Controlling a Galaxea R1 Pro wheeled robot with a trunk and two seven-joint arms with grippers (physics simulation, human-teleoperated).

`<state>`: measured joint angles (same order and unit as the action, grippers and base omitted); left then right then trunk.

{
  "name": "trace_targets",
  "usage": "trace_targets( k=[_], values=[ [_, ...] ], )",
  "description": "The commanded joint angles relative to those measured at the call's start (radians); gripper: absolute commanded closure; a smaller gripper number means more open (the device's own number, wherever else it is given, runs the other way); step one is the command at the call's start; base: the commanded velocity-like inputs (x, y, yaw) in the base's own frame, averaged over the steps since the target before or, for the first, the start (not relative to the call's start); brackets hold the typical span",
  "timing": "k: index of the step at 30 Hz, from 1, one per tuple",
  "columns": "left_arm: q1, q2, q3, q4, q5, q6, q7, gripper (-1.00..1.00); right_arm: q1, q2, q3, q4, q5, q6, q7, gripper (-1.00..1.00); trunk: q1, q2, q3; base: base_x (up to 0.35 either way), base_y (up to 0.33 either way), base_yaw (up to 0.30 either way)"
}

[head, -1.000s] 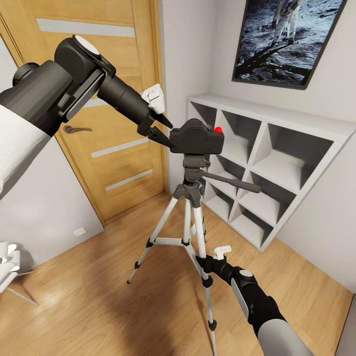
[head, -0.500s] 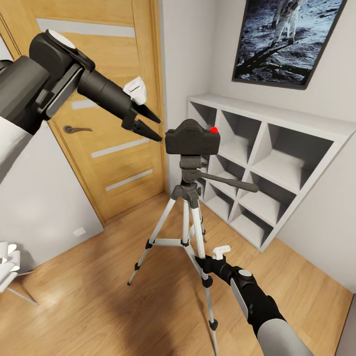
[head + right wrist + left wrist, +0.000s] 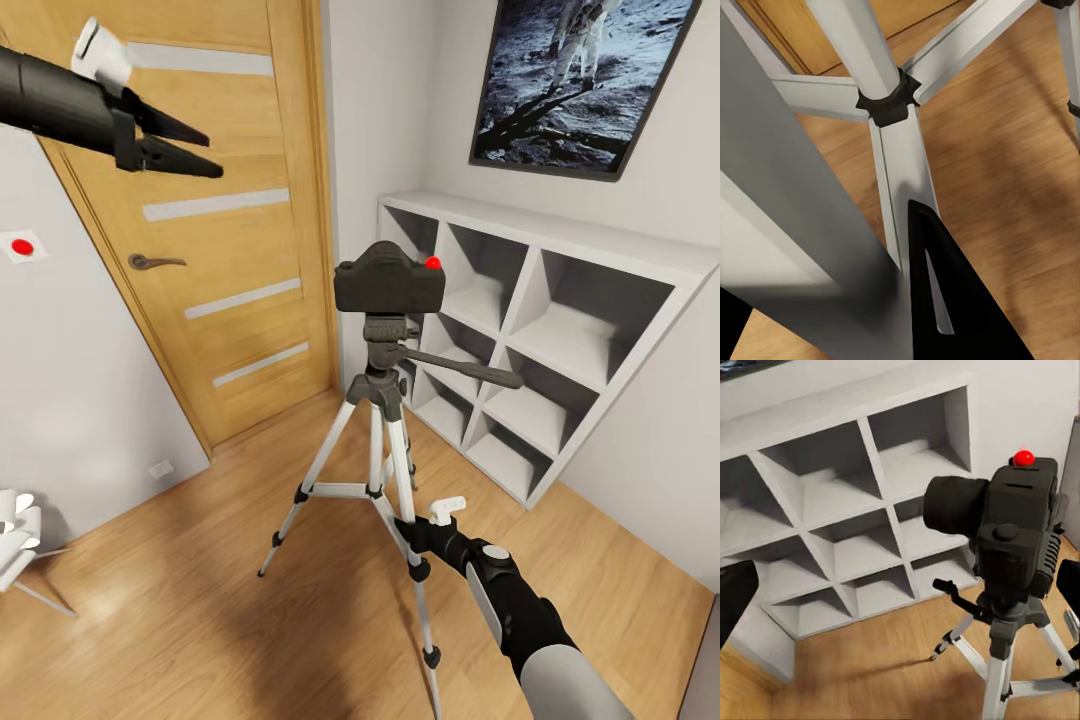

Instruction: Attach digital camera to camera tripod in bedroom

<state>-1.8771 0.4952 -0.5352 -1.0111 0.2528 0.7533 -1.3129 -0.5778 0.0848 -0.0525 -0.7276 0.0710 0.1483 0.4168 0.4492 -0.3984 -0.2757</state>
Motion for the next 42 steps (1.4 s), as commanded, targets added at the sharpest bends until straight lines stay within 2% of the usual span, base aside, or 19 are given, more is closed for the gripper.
trace_targets(
  k=[1,2,6,10,15,17,23,24,26,28,29,31,32,34,35,37,42],
  values=[
    [-0.002,0.009,0.007,-0.001,0.009,0.01,0.011,-1.0,0.0,0.001,-0.003,0.0,0.026,0.005,0.007,1.0,0.001,-0.002,-0.002,0.0,0.0,0.0],
    [-0.002,0.022,0.021,-0.001,0.011,0.011,0.025,-1.0,0.0,0.001,-0.003,0.0,0.026,0.005,0.007,1.0,0.001,-0.002,-0.002,0.0,0.0,0.0],
    [-0.001,0.054,0.039,0.014,0.012,0.013,0.043,-1.0,0.0,0.001,-0.003,0.0,0.026,0.005,0.007,1.0,0.001,-0.002,-0.002,0.0,0.0,0.0],
    [0.002,0.071,0.043,0.044,0.01,0.013,0.048,-1.0,0.0,0.002,-0.003,0.0,0.026,0.005,0.007,1.0,0.001,-0.002,-0.002,0.0,0.0,0.0],
    [0.018,0.09,0.045,0.136,0.004,0.012,0.07,-1.0,0.0,0.001,-0.003,0.0,0.025,0.005,0.007,1.0,0.001,-0.002,-0.002,0.0,0.0,0.0],
    [0.035,0.097,0.046,0.173,0.003,0.01,0.086,-1.0,0.0,0.001,-0.003,0.0,0.026,0.005,0.007,1.0,0.001,-0.002,-0.002,0.0,0.0,0.0],
    [0.151,0.105,0.046,0.379,0.001,-0.003,0.176,-1.0,0.0,0.001,-0.003,0.0,0.026,0.005,0.007,1.0,0.001,-0.002,-0.002,0.0,0.0,0.0],
    [0.182,0.104,0.046,0.438,0.0,-0.011,0.194,-1.0,0.0,0.001,-0.003,0.0,0.026,0.005,0.007,1.0,0.001,-0.002,-0.002,0.0,0.0,0.0],
    [0.213,0.1,0.046,0.499,0.0,-0.029,0.206,-1.0,0.0,0.001,-0.003,0.0,0.025,0.005,0.007,1.0,0.001,-0.002,-0.002,0.0,0.0,0.0],
    [0.261,0.091,0.046,0.588,0.0,-0.085,0.216,-1.0,0.0,0.001,-0.003,0.0,0.026,0.005,0.007,1.0,0.001,-0.002,-0.002,0.0,0.0,0.0],
    [0.296,0.083,0.046,0.646,0.002,-0.14,0.22,-1.0,0.0,0.001,-0.003,0.0,0.026,0.005,0.007,1.0,0.001,-0.002,-0.002,0.0,0.0,0.0],
    [0.332,0.074,0.046,0.705,0.004,-0.201,0.222,-1.0,0.0,0.001,-0.003,0.0,0.026,0.005,0.007,1.0,0.001,-0.002,-0.002,0.0,0.0,0.0],
    [0.369,0.064,0.046,0.767,0.006,-0.26,0.224,-1.0,0.0,0.001,-0.003,0.0,0.026,0.006,0.007,1.0,0.001,-0.002,-0.002,0.0,0.0,0.0],
    [0.406,0.052,0.047,0.834,0.008,-0.312,0.225,-1.0,0.0,0.001,-0.003,0.0,0.026,0.006,0.007,1.0,0.001,-0.002,-0.002,0.0,0.0,0.0],
    [0.441,0.038,0.047,0.897,0.01,-0.357,0.226,-1.0,0.0,0.002,-0.002,0.0,0.026,0.006,0.007,1.0,0.001,-0.002,-0.002,0.0,0.0,0.0],
    [0.494,0.02,0.048,0.954,0.013,-0.405,0.226,-1.0,0.0,0.002,-0.003,0.0,0.026,0.006,0.007,1.0,0.001,-0.002,-0.002,0.0,0.0,0.0],
    [0.617,-0.002,0.05,0.995,0.017,-0.459,0.225,-1.0,0.0,0.002,-0.003,0.0,0.025,0.007,0.007,1.0,0.001,-0.002,-0.002,0.0,0.0,0.0]
  ],
)
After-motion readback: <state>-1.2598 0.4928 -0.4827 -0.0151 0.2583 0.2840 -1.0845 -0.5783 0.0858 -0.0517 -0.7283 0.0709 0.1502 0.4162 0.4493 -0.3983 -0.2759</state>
